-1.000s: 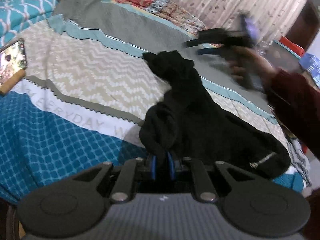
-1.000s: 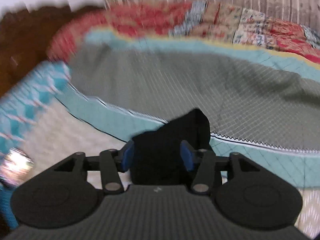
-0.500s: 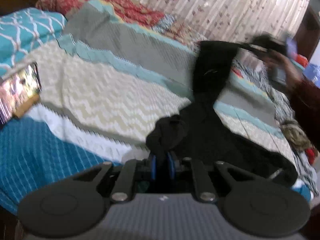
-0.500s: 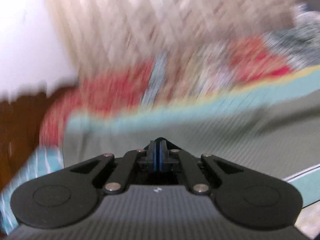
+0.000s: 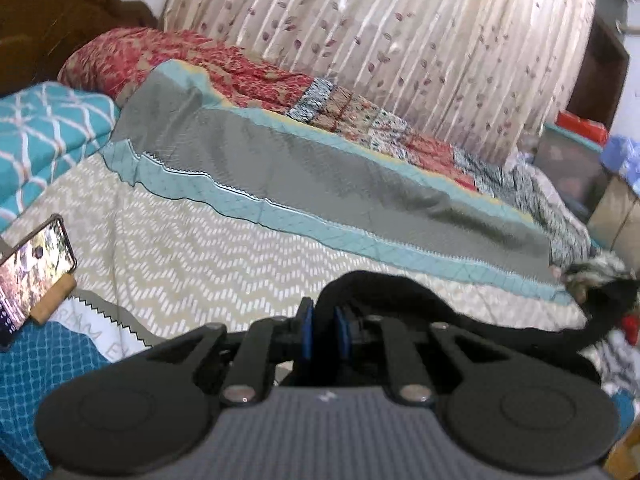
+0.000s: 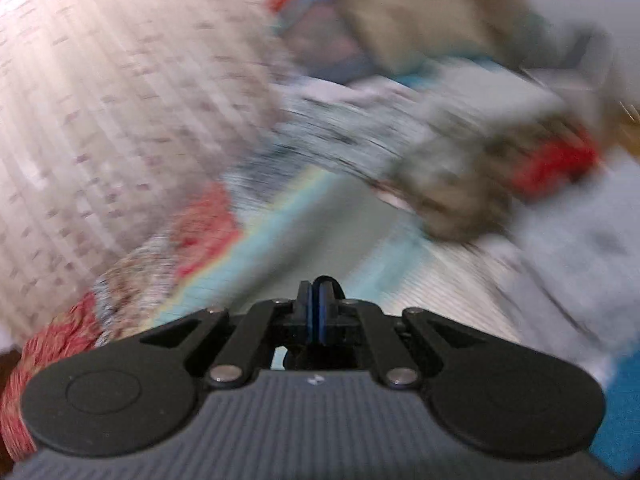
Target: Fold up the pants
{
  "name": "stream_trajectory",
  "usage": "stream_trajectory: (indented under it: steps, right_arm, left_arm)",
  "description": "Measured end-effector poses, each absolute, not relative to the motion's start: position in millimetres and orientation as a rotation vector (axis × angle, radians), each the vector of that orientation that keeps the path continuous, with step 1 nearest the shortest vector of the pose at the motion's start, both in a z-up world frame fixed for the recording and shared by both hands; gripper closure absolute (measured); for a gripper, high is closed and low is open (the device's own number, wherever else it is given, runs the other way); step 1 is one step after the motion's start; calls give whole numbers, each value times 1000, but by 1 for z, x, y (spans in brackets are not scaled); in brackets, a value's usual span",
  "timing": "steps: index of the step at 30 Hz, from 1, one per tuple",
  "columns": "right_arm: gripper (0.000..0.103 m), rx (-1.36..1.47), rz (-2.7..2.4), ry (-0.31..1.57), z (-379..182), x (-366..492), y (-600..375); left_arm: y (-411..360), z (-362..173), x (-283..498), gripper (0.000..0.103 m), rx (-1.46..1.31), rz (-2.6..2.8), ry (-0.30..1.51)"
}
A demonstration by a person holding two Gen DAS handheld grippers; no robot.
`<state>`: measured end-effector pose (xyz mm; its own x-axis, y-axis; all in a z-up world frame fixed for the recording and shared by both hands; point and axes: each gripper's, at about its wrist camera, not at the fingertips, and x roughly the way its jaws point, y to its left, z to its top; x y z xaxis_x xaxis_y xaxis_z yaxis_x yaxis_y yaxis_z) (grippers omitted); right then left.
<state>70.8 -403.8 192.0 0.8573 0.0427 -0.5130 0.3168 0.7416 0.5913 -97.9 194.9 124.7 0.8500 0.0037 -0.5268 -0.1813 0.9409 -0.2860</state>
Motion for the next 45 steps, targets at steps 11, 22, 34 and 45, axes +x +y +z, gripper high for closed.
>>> stream_trajectory:
  steps: [11, 22, 34, 45]
  right_arm:
    - [80, 911, -470, 739, 65, -47, -500]
    - [39, 263, -17, 673, 109, 19, -431]
    - [74, -39, 50, 802, 61, 17, -394]
    - [74, 865, -45, 405, 168, 36, -504]
  left_arm:
    - [182, 110, -104, 91, -307, 168, 659]
    - [169, 131, -101, 91, -312, 213, 643]
    - [171, 142, -92, 91, -308, 230, 631]
    - [249, 155, -67, 91, -548, 269, 571]
